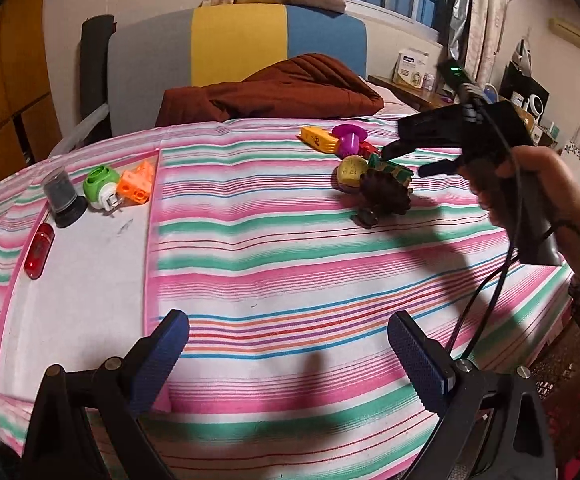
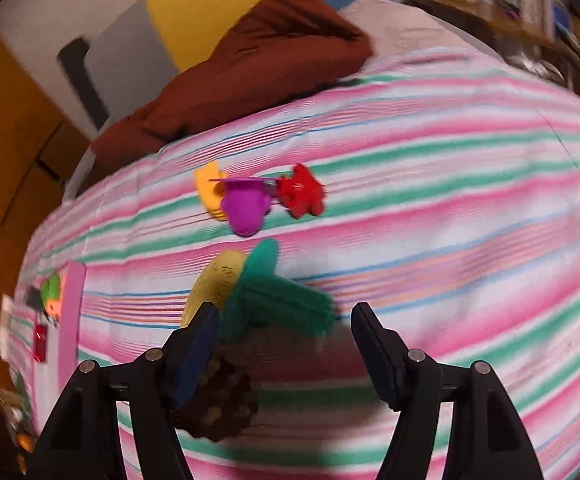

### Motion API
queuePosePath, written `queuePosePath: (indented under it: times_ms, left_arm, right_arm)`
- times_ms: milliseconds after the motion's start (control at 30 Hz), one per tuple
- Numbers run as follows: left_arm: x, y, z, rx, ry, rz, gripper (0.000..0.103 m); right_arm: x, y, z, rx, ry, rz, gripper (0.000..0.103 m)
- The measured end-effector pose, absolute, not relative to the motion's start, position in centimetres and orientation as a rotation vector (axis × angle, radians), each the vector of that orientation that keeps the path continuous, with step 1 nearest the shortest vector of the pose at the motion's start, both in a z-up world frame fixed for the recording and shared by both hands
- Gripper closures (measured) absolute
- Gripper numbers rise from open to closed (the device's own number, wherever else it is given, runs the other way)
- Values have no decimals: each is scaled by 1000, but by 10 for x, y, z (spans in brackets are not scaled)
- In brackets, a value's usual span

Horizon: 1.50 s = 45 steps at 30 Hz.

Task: Organize rigid objects
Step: 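Grasp the brown claw clip with the left tool while the right tool nears the green toy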

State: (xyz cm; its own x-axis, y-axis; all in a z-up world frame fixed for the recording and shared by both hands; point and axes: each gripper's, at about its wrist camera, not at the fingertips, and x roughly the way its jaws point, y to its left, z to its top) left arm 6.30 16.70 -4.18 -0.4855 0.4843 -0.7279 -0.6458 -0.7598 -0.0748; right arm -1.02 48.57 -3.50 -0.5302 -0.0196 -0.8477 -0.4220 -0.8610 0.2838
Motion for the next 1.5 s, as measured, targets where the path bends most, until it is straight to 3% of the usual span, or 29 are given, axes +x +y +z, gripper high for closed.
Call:
queuePosePath:
  times_ms: [100, 167, 400, 667, 800, 900, 1000, 1067, 1133, 1500]
  left_arm:
    - [61, 171, -43, -1005, 282, 2238, 3]
    - [58, 174, -46, -1008, 292, 2240, 3]
    - [48, 200, -51, -982, 321, 2232, 3]
    - [32, 255, -64, -955, 387, 2183, 3]
    - [24, 285, -69, -890, 438, 2157, 3]
    - [18, 305, -70, -842, 491, 2133, 14]
    - [8, 324, -77, -861, 546, 2067, 35]
    - [4, 334, -85, -900, 579, 1989, 64]
    - [5, 334, -83, -883, 561, 1946, 78]
    - [6, 289, -34, -913, 421, 1999, 79]
  right_arm:
    - [-25, 477, -45, -1450, 517, 2502, 33]
    - [-28, 476, -50, -1470, 500, 2529, 33]
    - [-14, 496, -49, -1474, 606, 2403, 34]
    - [21, 546, -53, -1395, 886, 2185, 32]
    - [26, 547, -40, -1313, 822, 2184, 32]
    - [29, 552, -31, -1252, 825, 2172, 32]
    - [31, 560, -34, -1234, 905, 2165, 32]
    - [30, 563, -36, -1237, 940, 2163, 32]
    - [32, 566, -36, -1236, 954, 2158, 32]
    - [35, 566, -36, -1236, 983, 2150, 32]
